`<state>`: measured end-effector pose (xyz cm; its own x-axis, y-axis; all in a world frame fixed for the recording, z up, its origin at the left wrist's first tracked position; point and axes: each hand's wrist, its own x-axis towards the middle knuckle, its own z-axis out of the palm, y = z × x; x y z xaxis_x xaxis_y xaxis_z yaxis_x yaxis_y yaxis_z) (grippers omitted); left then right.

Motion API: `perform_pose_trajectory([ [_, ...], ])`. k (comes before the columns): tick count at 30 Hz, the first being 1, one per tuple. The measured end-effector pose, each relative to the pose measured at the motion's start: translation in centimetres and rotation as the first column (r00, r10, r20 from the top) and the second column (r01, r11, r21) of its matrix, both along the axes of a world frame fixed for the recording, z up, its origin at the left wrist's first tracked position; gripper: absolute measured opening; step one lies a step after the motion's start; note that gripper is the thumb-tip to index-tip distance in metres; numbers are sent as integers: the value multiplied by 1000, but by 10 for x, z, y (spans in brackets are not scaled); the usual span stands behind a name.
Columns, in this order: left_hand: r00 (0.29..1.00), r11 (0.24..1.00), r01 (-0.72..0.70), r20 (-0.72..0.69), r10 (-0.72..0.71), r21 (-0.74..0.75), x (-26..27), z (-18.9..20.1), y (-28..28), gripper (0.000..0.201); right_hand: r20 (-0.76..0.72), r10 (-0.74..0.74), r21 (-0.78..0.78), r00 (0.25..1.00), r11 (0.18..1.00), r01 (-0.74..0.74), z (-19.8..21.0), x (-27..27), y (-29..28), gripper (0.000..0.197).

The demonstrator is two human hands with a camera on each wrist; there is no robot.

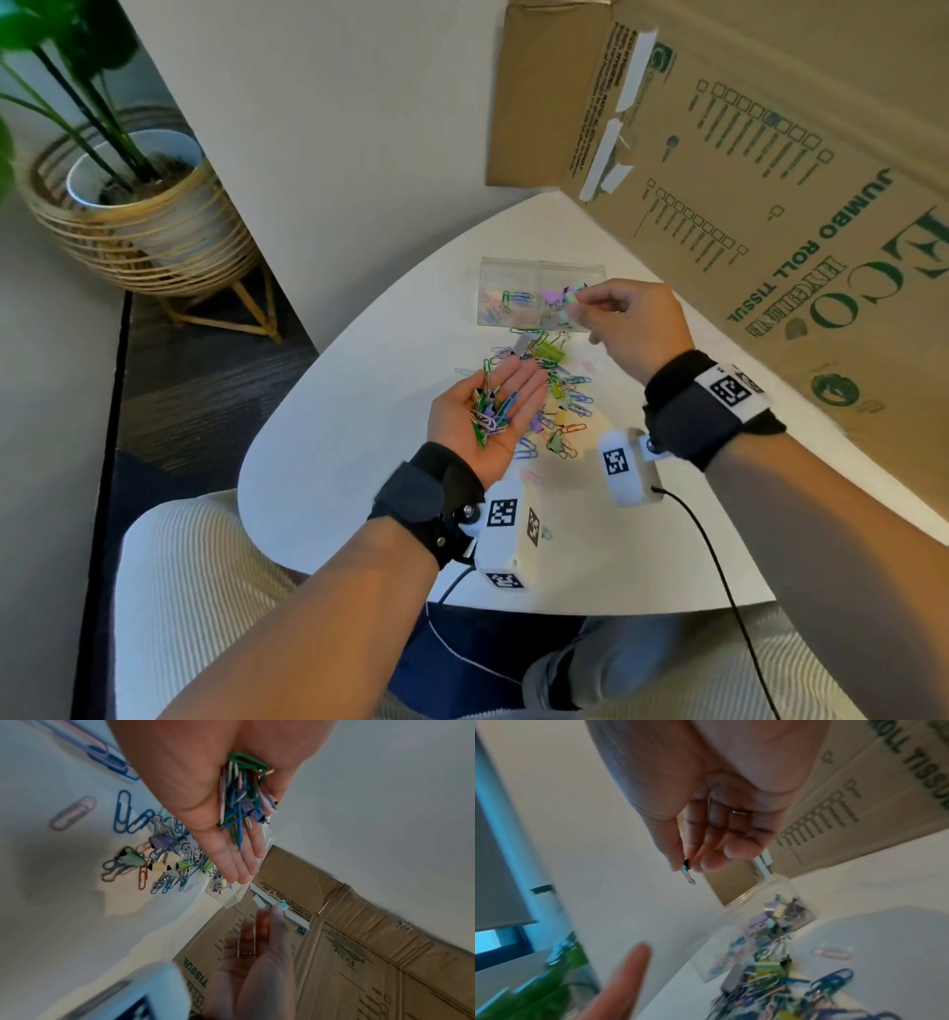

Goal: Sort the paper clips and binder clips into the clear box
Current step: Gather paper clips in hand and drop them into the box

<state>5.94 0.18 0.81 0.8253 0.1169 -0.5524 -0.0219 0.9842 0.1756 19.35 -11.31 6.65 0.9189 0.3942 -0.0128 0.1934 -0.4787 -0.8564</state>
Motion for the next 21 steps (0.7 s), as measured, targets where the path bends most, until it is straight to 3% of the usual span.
perform_pose_trajectory([
  [3,1000,1000,9,-3,-9,4,-2,-2,-2,41,-46,-119,-7,992,993,119,-5,25,7,3],
  [5,1000,1000,20,-4,-20,12,-2,-1,-3,40,-60,-103,-59,993,993,99,-3,35,12,21],
  [8,1000,1000,23,-10,-23,21,-3,0,-2,40,41,72,-286,997,956,-58,4,32,21,40],
  [11,1000,1000,18,-23,-17,23,-2,1,0,39,111,308,-336,945,906,-256,17,5,28,25],
  [15,999,999,6,-37,-5,41,-1,4,-4,33,-33,608,-431,794,708,-560,22,-26,31,16],
  [18,999,996,15,-34,-12,90,-2,5,-4,29,-8,716,-506,698,599,-620,13,-30,31,22],
  [21,999,995,23,-32,-21,95,-4,3,-2,29,68,759,-556,647,567,-607,7,-33,31,22],
])
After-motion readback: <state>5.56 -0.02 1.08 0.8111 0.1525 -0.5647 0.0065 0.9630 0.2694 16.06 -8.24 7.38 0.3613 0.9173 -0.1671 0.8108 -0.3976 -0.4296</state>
